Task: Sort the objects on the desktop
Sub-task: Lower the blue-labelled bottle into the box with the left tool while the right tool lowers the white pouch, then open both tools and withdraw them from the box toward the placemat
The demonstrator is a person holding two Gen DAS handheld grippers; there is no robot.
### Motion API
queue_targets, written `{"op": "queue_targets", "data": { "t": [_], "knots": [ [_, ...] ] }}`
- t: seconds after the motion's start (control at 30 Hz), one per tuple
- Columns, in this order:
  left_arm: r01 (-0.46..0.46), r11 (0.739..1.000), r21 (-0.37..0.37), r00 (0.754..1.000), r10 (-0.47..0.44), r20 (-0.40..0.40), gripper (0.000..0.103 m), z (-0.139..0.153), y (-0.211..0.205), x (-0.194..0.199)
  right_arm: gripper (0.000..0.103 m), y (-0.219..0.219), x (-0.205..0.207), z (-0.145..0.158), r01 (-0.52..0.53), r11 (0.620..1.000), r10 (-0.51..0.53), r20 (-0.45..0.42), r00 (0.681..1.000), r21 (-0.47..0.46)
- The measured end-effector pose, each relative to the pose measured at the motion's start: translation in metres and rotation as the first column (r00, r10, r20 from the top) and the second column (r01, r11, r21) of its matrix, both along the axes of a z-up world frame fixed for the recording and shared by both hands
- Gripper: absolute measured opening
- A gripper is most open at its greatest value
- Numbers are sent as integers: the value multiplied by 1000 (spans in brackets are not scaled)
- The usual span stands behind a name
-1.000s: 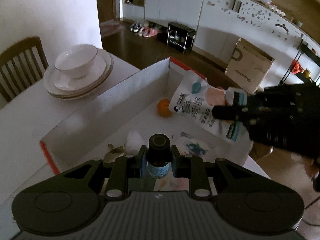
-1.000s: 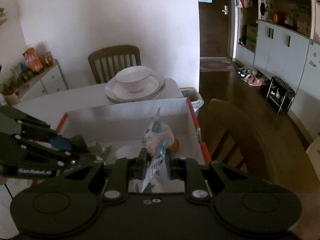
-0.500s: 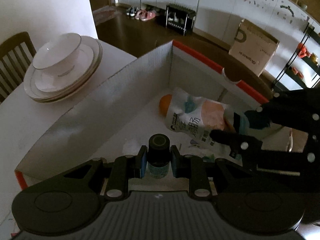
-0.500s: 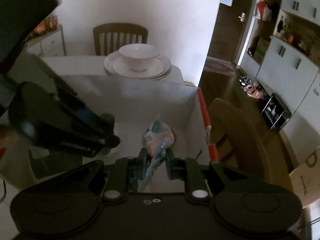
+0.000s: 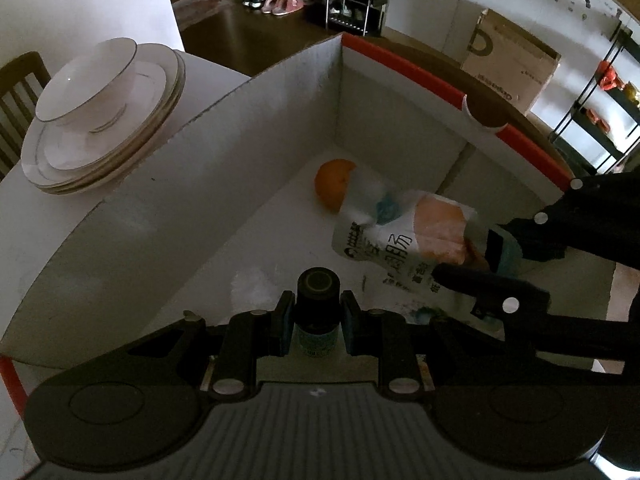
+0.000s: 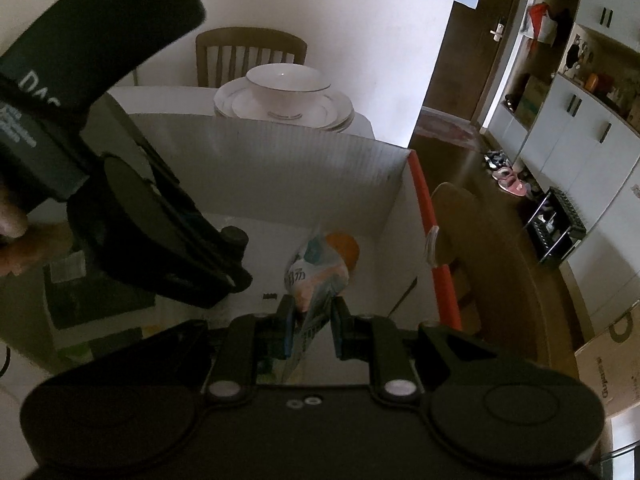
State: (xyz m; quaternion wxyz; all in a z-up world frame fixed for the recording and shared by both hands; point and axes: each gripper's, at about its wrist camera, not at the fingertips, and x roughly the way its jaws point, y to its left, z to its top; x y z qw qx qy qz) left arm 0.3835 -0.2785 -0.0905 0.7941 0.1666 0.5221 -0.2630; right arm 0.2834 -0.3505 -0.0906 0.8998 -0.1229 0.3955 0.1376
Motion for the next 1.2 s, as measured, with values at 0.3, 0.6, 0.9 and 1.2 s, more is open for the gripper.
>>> {"op": "queue_targets", "data": {
  "t": [0.3, 0.6, 0.9, 1.2],
  "knots": [
    [7, 1000, 8, 1000, -7, -8, 23, -5, 1, -1, 25, -4, 2, -1, 9, 1000, -9, -20, 1000, 17],
    [24, 1000, 6, 999, -24, 23, 23, -1, 4, -11, 31, -11, -6, 1, 10, 1000, -10, -32, 999, 28],
    [10, 1000, -23, 997, -9, 71, 23, 12, 4, -25, 43, -18, -16, 10, 2, 997, 0, -24, 1000, 77],
    [-11, 998, -57, 994, 17, 110, 24, 33, 13, -41, 56, -29, -25, 26, -4, 987, 6, -11, 1000, 158]
  ]
}}
